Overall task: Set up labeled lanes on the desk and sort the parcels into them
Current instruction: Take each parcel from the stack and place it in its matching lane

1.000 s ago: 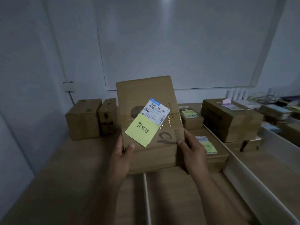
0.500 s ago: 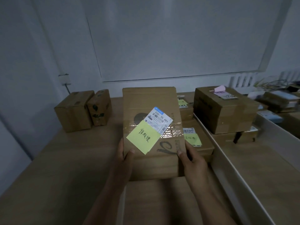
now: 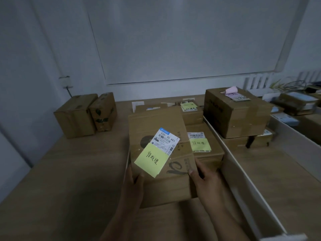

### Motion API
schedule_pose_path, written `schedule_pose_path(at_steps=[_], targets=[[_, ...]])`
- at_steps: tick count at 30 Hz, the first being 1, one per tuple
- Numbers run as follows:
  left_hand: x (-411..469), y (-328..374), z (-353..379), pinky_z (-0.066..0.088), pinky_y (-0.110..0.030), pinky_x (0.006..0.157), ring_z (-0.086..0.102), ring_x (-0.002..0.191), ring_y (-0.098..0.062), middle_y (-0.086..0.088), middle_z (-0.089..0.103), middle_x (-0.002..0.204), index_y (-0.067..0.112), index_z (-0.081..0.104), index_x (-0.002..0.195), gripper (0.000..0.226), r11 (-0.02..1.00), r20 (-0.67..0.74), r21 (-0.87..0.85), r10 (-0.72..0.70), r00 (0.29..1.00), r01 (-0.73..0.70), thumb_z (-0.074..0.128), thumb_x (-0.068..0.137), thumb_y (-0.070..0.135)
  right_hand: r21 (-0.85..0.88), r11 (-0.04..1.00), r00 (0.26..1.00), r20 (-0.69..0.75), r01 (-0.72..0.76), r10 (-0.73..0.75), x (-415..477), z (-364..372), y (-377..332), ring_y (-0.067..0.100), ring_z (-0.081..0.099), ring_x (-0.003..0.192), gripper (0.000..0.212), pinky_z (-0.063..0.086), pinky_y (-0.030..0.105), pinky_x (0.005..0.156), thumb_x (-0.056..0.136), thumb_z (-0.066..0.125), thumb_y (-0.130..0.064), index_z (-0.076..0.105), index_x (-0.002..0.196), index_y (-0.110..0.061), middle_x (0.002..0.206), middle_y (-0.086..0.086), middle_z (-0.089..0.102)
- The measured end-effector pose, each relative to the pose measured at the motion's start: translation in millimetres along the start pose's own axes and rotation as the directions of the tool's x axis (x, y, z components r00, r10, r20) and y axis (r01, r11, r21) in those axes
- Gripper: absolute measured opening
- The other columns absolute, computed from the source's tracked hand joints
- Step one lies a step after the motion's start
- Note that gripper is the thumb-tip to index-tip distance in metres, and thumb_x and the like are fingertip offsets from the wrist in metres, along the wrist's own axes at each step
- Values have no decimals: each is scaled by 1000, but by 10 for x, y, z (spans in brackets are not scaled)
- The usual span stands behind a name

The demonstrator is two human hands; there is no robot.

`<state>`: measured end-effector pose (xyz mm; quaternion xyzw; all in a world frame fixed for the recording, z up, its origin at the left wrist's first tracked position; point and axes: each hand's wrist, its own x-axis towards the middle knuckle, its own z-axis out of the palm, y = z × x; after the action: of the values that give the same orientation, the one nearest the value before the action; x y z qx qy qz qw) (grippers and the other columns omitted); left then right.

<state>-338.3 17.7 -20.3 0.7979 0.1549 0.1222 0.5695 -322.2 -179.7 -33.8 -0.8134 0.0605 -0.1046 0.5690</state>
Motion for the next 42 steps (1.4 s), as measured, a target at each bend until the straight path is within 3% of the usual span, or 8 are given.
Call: schedule_pose_path(at_steps=[5, 8, 12, 15, 19, 23, 35, 42], targets=[[29, 12, -49, 31, -24, 81, 45, 100, -14, -3, 53, 121, 13, 31, 143, 53, 998, 6, 62, -27, 1000, 26, 47, 93, 8, -21, 1000, 1000, 2, 7, -7, 18, 55, -48, 7, 62, 101, 41, 50, 33, 91, 87, 63, -19, 62, 125, -33, 108, -13, 70], [30, 51, -101, 33, -26, 81, 46, 98, -16, -2, 54, 125, 17, 29, 145, 54, 997, 4, 67, -44, 999, 44, 47, 94, 10, -46, 999, 1000, 2, 8, -8, 17, 82, -85, 9, 62, 101, 40, 50, 33, 89, 88, 63, -21, 61, 126, -34, 109, -13, 70], [55, 79, -157, 32, -29, 89, 46, 119, -27, -9, 47, 137, 20, 21, 149, 58, 989, -6, 94, -116, 993, 116, 46, 97, 17, -57, 998, 1000, 14, 23, -22, 22, 97, -135, 6, 63, 97, 37, 50, 32, 87, 89, 62, -24, 61, 123, -38, 105, -15, 70], [104, 40, -168, 35, -34, 98, 46, 122, -30, -14, 47, 138, 17, 25, 148, 56, 980, -14, 128, -149, 989, 150, 47, 96, 17, -93, 996, 999, 44, -7, 11, 46, 144, -106, 10, 62, 99, 36, 49, 30, 84, 89, 61, -26, 60, 124, -38, 105, -14, 70], [166, -31, -76, 37, -32, 88, 50, 115, -31, -17, 53, 129, 8, 35, 139, 46, 958, -12, 213, -195, 981, 194, 46, 94, 12, -204, 977, 994, 73, -64, 80, 58, 197, -6, 16, 61, 94, 36, 45, 28, 77, 91, 58, -27, 59, 124, -41, 101, -7, 71], [241, -104, 57, 36, -29, 83, 51, 113, -30, -18, 53, 127, 4, 43, 129, 37, 946, -9, 241, -220, 976, 215, 43, 92, 7, -249, 959, 986, 64, -134, 155, 123, 220, 105, 21, 61, 104, 35, 48, 31, 86, 90, 59, -28, 62, 124, -32, 110, -3, 70], [552, -271, 231, 33, -27, 82, 48, 121, -32, -17, 47, 138, 11, 28, 145, 52, 897, 19, 315, -333, 943, 310, 37, 94, 14, -383, 906, 969, 89, -180, 230, 438, 402, 188, 24, 58, 111, 36, 46, 30, 85, 92, 56, -30, 58, 128, -29, 120, 0, 66], [642, -285, 265, 35, -34, 99, 43, 128, -33, -17, 42, 143, 11, 21, 148, 54, 885, 38, 350, -341, 939, 307, 35, 97, 21, -397, 891, 958, 87, -220, 275, 484, 455, 221, 25, 58, 111, 37, 45, 30, 85, 92, 57, -30, 58, 129, -25, 121, 2, 65]])
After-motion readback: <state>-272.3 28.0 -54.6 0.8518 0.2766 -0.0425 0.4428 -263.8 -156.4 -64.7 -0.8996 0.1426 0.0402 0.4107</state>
